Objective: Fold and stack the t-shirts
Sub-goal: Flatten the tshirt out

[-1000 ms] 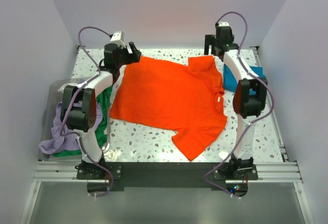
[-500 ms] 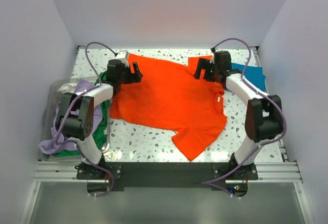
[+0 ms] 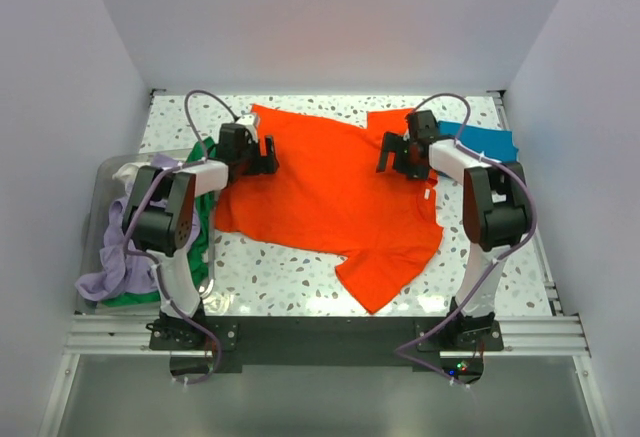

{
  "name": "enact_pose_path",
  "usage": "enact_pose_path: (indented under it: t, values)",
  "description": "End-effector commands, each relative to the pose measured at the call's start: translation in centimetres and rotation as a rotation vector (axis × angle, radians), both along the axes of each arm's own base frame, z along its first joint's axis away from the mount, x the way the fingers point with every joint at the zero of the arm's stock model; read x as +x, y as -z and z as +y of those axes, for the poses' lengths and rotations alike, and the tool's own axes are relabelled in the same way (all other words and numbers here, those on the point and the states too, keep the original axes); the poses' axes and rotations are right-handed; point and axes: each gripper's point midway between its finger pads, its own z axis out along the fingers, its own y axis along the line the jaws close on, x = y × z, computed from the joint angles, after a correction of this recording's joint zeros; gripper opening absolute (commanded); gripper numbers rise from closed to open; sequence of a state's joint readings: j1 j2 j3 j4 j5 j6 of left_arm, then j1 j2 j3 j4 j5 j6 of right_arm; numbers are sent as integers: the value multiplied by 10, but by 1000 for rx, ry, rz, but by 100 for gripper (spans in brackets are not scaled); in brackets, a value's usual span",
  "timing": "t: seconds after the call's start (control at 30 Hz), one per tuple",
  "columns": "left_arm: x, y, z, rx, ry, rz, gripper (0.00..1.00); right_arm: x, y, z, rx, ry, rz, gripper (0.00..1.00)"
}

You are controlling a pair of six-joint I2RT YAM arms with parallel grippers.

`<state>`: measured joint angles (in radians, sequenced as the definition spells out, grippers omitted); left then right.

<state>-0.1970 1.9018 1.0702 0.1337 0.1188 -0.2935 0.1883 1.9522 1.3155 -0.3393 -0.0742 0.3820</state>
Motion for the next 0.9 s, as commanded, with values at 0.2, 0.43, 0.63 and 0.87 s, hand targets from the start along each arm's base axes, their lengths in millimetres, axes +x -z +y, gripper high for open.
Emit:
enact_pose_path:
  t: [0.2, 0.43, 0.63, 0.87]
  values:
    - [20, 6, -8, 10, 39, 3, 91, 0, 24, -49, -55, 162, 110, 99]
    - [29, 13, -22, 12, 68, 20, 92, -2, 26, -85, -65, 245, 125, 99]
    - [33, 7, -38, 10, 99, -3, 92, 0, 17, -96, -68, 267, 101, 99]
    - [38, -51, -30, 20, 63, -129, 93, 2, -33, -70, -51, 152, -29, 99]
